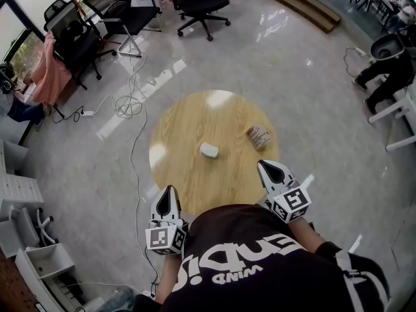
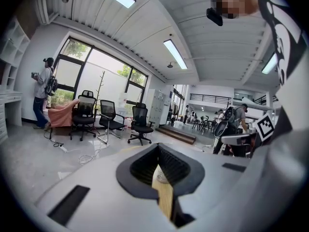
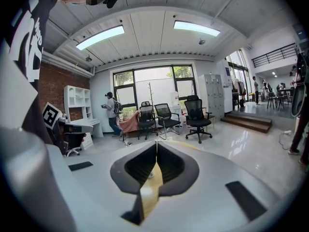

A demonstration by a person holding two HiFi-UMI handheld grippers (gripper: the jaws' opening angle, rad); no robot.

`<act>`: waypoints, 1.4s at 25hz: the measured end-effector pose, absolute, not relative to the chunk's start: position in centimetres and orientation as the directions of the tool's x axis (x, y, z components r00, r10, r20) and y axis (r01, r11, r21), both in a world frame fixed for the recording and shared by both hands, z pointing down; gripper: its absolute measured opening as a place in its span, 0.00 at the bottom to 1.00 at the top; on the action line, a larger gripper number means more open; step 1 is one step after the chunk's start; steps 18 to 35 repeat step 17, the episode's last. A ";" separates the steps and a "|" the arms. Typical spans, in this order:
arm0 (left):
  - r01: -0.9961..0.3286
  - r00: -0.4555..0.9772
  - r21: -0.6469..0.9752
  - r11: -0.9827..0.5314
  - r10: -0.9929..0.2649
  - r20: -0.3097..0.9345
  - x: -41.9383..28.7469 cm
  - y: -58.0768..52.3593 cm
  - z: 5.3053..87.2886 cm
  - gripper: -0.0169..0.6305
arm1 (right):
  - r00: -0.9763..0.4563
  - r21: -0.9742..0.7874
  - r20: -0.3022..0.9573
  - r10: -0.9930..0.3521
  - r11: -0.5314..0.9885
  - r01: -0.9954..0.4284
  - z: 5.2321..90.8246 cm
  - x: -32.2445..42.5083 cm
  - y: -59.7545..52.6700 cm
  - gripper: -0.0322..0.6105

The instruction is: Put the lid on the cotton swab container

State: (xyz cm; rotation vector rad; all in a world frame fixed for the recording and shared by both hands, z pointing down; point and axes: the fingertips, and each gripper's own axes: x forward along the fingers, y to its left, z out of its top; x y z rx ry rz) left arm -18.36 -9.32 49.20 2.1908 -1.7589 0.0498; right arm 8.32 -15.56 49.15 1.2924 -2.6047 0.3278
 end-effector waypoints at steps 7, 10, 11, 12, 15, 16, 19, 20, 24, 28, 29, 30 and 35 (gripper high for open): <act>-0.955 0.230 0.237 -0.179 -0.950 0.212 -18.7 -10.2 48.8 0.04 | -0.596 -0.102 0.294 -0.747 0.596 -0.797 49.5 7.6 -15.6 0.06; -0.955 0.232 0.236 -0.181 -0.950 0.211 -19.0 -10.4 48.8 0.04 | -0.595 -0.097 0.299 -0.746 0.597 -0.796 49.3 7.4 -15.5 0.06; -0.955 0.232 0.235 -0.181 -0.949 0.213 -19.1 -10.4 48.8 0.04 | -0.595 -0.093 0.300 -0.745 0.598 -0.796 49.2 7.3 -15.4 0.06; -0.956 0.230 0.232 -0.179 -0.949 0.216 -19.2 -10.3 48.8 0.04 | -0.595 -0.089 0.302 -0.745 0.599 -0.795 49.3 7.2 -15.4 0.06; -0.959 0.221 0.226 -0.170 -0.950 0.222 -19.4 -10.2 48.9 0.04 | -0.597 -0.084 0.304 -0.742 0.603 -0.793 49.5 7.2 -15.2 0.06; -0.959 0.218 0.227 -0.166 -0.950 0.223 -19.5 -10.1 49.0 0.04 | -0.597 -0.084 0.305 -0.742 0.604 -0.793 49.7 7.1 -15.1 0.06; -0.960 0.214 0.230 -0.162 -0.951 0.224 -19.6 -10.0 49.1 0.04 | -0.597 -0.084 0.306 -0.741 0.604 -0.792 49.8 7.1 -15.1 0.06; -0.960 0.214 0.230 -0.162 -0.951 0.224 -19.6 -10.0 49.1 0.04 | -0.597 -0.084 0.306 -0.741 0.604 -0.792 49.8 7.1 -15.1 0.06; -0.960 0.214 0.230 -0.162 -0.951 0.224 -19.6 -10.0 49.1 0.04 | -0.597 -0.084 0.306 -0.741 0.604 -0.792 49.8 7.1 -15.1 0.06; -0.960 0.214 0.230 -0.162 -0.951 0.224 -19.6 -10.0 49.1 0.04 | -0.597 -0.084 0.306 -0.741 0.604 -0.792 49.8 7.1 -15.1 0.06; -0.960 0.214 0.230 -0.162 -0.951 0.224 -19.6 -10.0 49.1 0.04 | -0.597 -0.084 0.306 -0.741 0.604 -0.792 49.8 7.1 -15.1 0.06; -0.960 0.214 0.230 -0.162 -0.951 0.224 -19.6 -10.0 49.1 0.04 | -0.597 -0.084 0.306 -0.741 0.604 -0.792 49.8 7.1 -15.1 0.06; -0.960 0.214 0.230 -0.162 -0.951 0.224 -19.6 -10.0 49.1 0.04 | -0.597 -0.084 0.306 -0.741 0.604 -0.792 49.8 7.1 -15.1 0.06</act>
